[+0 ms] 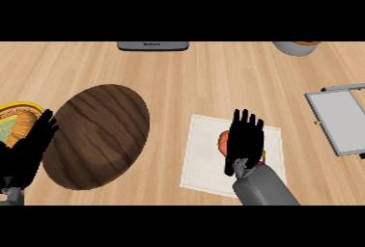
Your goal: Pick the squash from the placemat and place it in the tiered shelf
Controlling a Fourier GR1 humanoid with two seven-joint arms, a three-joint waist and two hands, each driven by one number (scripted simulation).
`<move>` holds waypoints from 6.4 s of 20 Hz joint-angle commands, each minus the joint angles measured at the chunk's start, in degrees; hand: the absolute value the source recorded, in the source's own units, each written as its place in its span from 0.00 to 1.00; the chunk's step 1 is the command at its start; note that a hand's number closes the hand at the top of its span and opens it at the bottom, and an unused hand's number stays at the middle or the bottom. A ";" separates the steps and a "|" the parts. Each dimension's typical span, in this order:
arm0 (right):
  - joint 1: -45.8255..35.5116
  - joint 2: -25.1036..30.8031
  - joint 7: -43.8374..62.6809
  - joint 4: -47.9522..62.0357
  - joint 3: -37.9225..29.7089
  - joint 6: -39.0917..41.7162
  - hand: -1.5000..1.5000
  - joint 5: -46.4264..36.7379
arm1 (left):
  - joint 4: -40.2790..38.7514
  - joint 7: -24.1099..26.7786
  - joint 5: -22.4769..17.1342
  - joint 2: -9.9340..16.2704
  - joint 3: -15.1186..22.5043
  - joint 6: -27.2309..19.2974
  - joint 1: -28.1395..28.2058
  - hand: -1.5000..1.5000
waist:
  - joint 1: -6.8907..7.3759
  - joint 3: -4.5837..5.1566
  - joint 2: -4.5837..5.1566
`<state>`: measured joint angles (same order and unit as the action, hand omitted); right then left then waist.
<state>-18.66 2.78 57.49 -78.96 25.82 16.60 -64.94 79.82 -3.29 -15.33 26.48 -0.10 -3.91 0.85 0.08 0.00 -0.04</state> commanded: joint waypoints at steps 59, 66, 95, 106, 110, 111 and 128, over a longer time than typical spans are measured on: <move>-34.46 3.06 20.71 -10.49 -37.66 -10.32 1.00 -22.47 | 0.42 -2.70 8.03 -6.30 -8.24 5.87 -1.26 0.50 | -0.39 0.07 -0.31; -39.39 4.13 19.17 -13.77 -38.95 -3.99 1.00 -30.11 | 1.40 -1.15 8.04 -6.91 -8.36 7.03 1.50 0.50 | 0.05 0.08 -0.27; -37.01 24.57 0.31 1.11 -61.41 -2.00 1.00 -30.61 | 3.14 -3.00 9.83 -8.78 -8.58 6.98 0.83 0.50 | 0.03 -0.03 -0.03; -33.49 30.07 2.44 11.34 -67.31 -14.89 0.00 -26.95 | 2.86 -2.62 10.42 -9.15 -9.51 7.50 0.98 0.50 | 0.44 -0.02 0.14; -28.96 30.98 -0.93 9.96 -66.10 -8.67 0.00 -24.83 | 2.88 -1.80 11.59 -9.48 -9.04 7.49 1.62 0.50 | 0.13 0.00 0.00; -29.22 30.27 -0.16 9.98 -65.27 -10.06 0.00 -24.59 | -0.49 -0.65 9.10 -6.95 -11.69 10.67 -0.69 0.50 | 0.11 0.02 0.07; -29.83 27.73 1.09 -5.99 -69.16 -22.62 0.00 -9.25 | 1.03 -0.41 11.36 -9.23 -11.31 9.35 1.37 0.50 | -0.10 0.03 -0.07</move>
<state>-48.37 31.20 56.74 -80.64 -43.03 -3.45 -76.70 82.79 -6.22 -4.45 17.25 -10.83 5.01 1.71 0.09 0.07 -0.19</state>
